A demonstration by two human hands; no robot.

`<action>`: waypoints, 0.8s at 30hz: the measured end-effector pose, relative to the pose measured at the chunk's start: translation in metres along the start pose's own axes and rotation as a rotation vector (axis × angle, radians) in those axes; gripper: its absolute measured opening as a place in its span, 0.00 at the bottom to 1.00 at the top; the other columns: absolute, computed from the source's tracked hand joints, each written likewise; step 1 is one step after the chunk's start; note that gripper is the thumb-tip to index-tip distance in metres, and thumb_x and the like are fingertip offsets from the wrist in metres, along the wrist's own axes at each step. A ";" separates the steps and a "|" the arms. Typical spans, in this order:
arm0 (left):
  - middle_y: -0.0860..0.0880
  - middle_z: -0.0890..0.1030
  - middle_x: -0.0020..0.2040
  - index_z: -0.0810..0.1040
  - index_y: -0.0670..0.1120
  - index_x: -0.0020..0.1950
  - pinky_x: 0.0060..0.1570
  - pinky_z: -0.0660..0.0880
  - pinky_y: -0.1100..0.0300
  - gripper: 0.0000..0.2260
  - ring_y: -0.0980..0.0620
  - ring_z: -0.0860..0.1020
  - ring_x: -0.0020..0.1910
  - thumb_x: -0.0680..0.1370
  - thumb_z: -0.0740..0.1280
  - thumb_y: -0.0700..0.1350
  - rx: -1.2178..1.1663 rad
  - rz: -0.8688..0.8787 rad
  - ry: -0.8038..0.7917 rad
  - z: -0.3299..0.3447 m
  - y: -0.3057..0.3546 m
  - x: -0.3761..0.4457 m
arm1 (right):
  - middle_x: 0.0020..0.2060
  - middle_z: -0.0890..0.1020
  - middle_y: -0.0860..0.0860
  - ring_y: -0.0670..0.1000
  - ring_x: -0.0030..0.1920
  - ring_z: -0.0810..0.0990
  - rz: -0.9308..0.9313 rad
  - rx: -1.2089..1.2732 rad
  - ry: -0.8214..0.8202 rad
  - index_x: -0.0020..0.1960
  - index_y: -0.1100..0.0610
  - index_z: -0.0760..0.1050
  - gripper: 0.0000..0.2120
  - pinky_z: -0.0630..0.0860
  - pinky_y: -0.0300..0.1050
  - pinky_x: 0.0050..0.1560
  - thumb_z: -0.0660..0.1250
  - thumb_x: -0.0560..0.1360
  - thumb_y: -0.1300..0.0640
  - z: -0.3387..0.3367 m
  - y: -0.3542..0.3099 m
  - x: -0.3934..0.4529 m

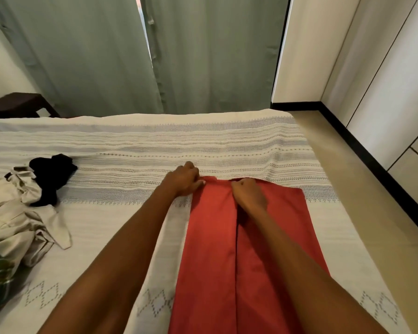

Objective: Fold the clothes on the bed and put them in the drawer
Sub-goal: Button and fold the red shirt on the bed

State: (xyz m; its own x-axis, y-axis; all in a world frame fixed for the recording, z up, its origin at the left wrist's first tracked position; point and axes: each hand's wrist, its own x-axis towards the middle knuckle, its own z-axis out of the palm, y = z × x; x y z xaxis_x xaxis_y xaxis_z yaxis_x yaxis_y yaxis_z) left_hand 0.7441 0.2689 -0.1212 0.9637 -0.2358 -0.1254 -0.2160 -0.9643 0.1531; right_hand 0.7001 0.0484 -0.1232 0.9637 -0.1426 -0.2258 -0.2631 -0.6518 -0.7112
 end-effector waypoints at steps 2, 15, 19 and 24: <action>0.46 0.74 0.60 0.76 0.47 0.55 0.50 0.74 0.48 0.17 0.44 0.75 0.57 0.80 0.63 0.61 0.057 0.000 0.047 -0.005 -0.003 0.006 | 0.46 0.84 0.54 0.60 0.51 0.81 -0.019 -0.054 0.015 0.47 0.53 0.80 0.12 0.76 0.50 0.50 0.60 0.73 0.50 0.002 0.007 0.008; 0.46 0.77 0.48 0.75 0.46 0.51 0.42 0.70 0.50 0.07 0.41 0.75 0.44 0.79 0.64 0.49 0.020 0.027 0.462 0.056 0.055 -0.101 | 0.49 0.78 0.47 0.54 0.52 0.75 -0.622 -0.343 0.173 0.50 0.47 0.78 0.09 0.72 0.52 0.50 0.62 0.74 0.47 0.017 0.052 -0.056; 0.47 0.76 0.45 0.76 0.46 0.47 0.40 0.69 0.50 0.06 0.43 0.73 0.41 0.79 0.64 0.48 -0.053 0.090 0.505 0.072 0.076 -0.182 | 0.47 0.78 0.44 0.52 0.51 0.75 -0.676 -0.365 0.108 0.48 0.46 0.79 0.10 0.68 0.50 0.48 0.63 0.71 0.46 0.019 0.074 -0.136; 0.48 0.78 0.48 0.78 0.47 0.49 0.43 0.71 0.50 0.10 0.44 0.75 0.44 0.79 0.61 0.50 -0.112 0.043 0.502 0.084 0.093 -0.286 | 0.52 0.79 0.43 0.52 0.63 0.73 -0.751 -0.401 -0.019 0.52 0.44 0.79 0.13 0.64 0.49 0.55 0.63 0.70 0.45 0.013 0.104 -0.233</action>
State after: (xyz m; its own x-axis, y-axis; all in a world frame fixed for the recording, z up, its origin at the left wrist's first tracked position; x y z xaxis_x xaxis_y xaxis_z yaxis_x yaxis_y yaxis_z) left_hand 0.4352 0.2365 -0.1535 0.9169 -0.1618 0.3648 -0.2656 -0.9297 0.2553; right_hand 0.4477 0.0241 -0.1532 0.8744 0.4430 0.1979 0.4849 -0.7836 -0.3884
